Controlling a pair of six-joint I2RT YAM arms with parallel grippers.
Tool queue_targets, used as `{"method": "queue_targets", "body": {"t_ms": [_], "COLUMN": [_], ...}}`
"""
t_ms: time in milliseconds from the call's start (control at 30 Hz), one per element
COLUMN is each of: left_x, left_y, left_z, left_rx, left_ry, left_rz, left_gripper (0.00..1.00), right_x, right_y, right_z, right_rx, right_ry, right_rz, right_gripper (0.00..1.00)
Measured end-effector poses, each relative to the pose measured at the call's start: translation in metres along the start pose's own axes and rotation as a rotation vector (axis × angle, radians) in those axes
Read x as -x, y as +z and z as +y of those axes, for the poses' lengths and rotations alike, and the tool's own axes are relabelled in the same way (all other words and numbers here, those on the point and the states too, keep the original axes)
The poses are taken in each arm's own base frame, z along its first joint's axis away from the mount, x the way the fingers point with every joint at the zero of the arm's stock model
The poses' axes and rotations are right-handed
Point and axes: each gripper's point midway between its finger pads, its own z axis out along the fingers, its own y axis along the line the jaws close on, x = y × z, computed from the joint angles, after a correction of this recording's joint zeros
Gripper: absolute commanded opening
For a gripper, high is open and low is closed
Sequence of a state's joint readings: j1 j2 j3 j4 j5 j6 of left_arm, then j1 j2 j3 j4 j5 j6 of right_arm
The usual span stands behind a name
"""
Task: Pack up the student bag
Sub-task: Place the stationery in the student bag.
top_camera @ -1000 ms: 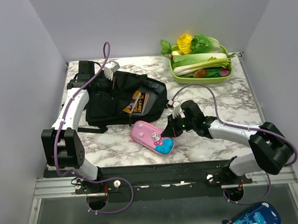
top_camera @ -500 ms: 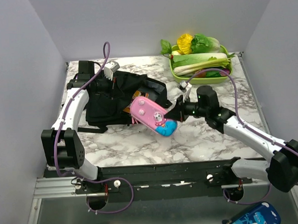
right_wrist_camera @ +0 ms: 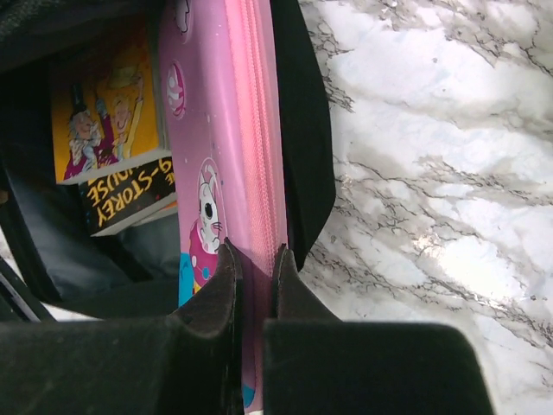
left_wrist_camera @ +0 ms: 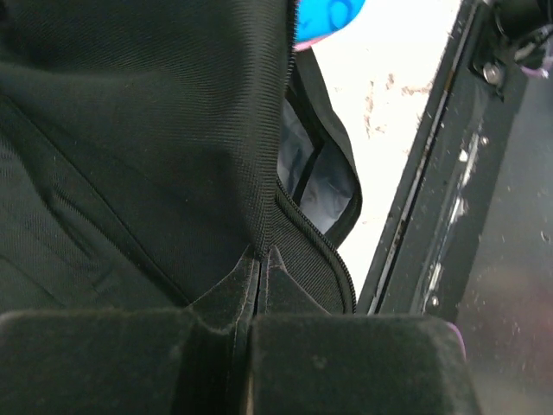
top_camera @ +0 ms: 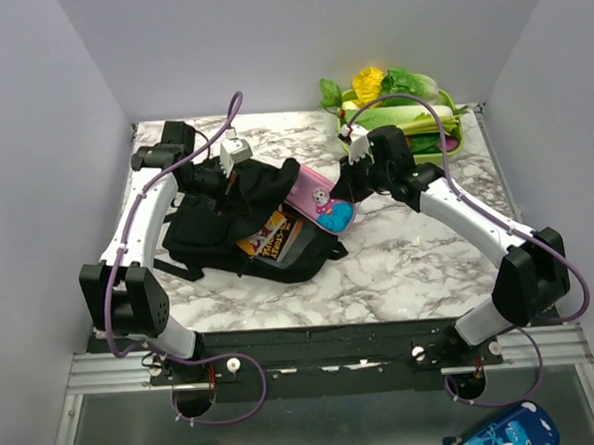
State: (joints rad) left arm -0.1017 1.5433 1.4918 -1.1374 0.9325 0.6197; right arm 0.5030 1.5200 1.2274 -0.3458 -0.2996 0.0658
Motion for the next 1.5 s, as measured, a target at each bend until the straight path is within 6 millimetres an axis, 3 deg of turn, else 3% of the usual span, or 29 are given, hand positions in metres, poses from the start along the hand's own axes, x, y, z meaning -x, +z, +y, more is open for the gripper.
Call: {"method": "queue_targets", "body": {"t_ms": [200,400,633,967,1100,1200,1233,1333,1500], "left_x": [-0.004,0.001,0.015,0.007,0.006,0.006,0.006,0.006,0.005], "left_y": [0.004,0.007,0.009,0.017,0.021,0.022,0.022,0.023,0.024], "left_z": [-0.018,-0.030,-0.029,-0.044,-0.040,-0.040,-0.039,-0.037,-0.038], "left_rx": [-0.094,-0.128,-0.113,-0.190,-0.207,-0.214,-0.214,-0.216,-0.223], "left_ry": [0.049,0.034,0.003,0.094,0.139,0.159,0.166,0.180,0.188], "left_rz": [0.030,0.034,-0.006,0.028,0.029,0.031,0.030,0.030,0.034], "left_gripper": [0.00,0.00,0.00,0.00,0.00,0.00,0.00,0.01,0.02], "right_x": [-0.007,-0.026,-0.019,0.010,0.018,0.019,0.020,0.024,0.036], "right_y": [0.004,0.031,0.035,0.049,0.060,0.065,0.068,0.076,0.076], "right_z": [0.007,0.030,0.047,0.050,0.054,0.060,0.062,0.068,0.075], "right_rx": [-0.017,-0.065,-0.152,-0.201,-0.191,-0.160,-0.151,-0.128,-0.114], "right_ry": [-0.043,-0.124,-0.235,-0.492,-0.542,-0.541,-0.537,-0.504,-0.409], "right_rz": [0.057,0.123,0.085,-0.082,-0.135,-0.160,-0.171,-0.207,-0.283], "right_gripper": [0.01,0.01,0.01,0.01,0.07,0.22,0.39,0.64,0.70]}}
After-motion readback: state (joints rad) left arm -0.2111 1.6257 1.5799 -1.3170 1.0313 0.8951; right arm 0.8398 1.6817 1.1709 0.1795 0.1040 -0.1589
